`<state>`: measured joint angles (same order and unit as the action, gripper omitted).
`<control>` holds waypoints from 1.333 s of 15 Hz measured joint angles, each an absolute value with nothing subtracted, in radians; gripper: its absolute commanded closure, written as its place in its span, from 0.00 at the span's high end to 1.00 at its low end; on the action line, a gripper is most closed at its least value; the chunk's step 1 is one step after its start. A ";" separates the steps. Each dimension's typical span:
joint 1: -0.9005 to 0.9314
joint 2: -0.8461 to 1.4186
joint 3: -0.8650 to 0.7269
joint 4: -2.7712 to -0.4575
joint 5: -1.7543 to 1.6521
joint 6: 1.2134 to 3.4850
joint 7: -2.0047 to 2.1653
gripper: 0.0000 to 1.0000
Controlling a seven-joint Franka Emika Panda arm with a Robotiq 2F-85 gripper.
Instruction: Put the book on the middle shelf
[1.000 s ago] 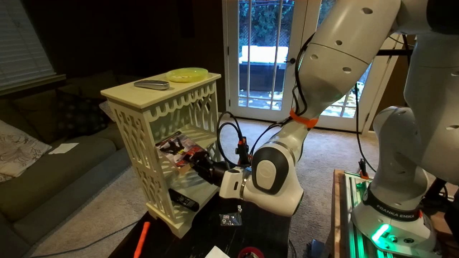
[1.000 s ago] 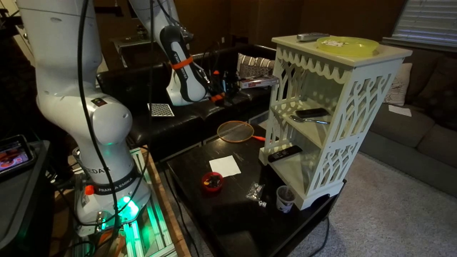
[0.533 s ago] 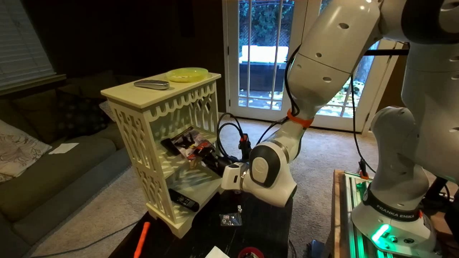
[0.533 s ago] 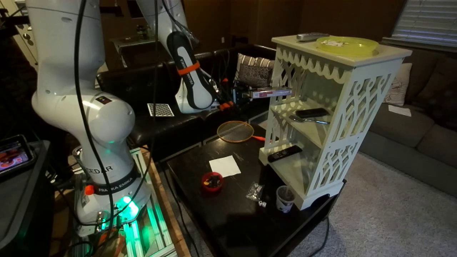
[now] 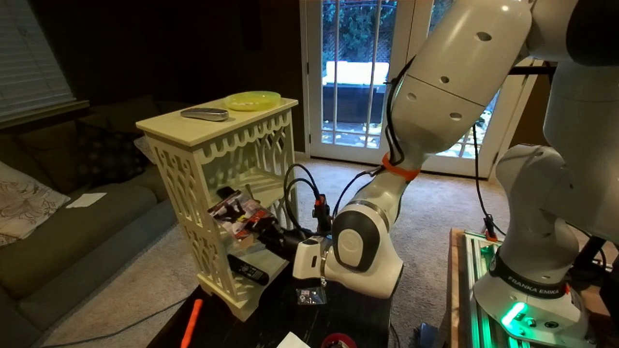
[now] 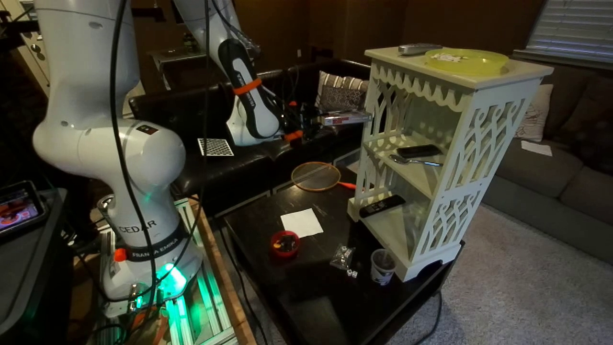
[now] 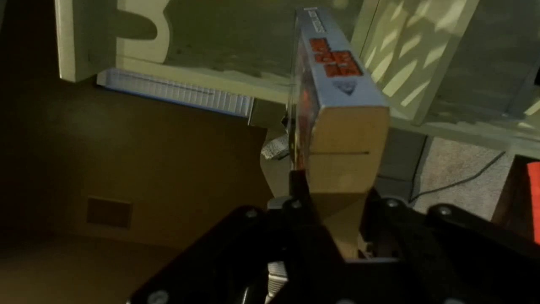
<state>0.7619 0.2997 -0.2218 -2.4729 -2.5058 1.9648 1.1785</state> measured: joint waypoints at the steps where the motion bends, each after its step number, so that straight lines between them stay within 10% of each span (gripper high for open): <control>1: 0.807 0.306 -0.258 -2.462 -2.506 1.970 1.192 0.07; 20: 1.192 0.414 -0.931 -2.426 -2.506 2.261 1.290 0.07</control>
<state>1.1921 0.4141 -0.9308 -2.4262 -2.5060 2.2609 1.2901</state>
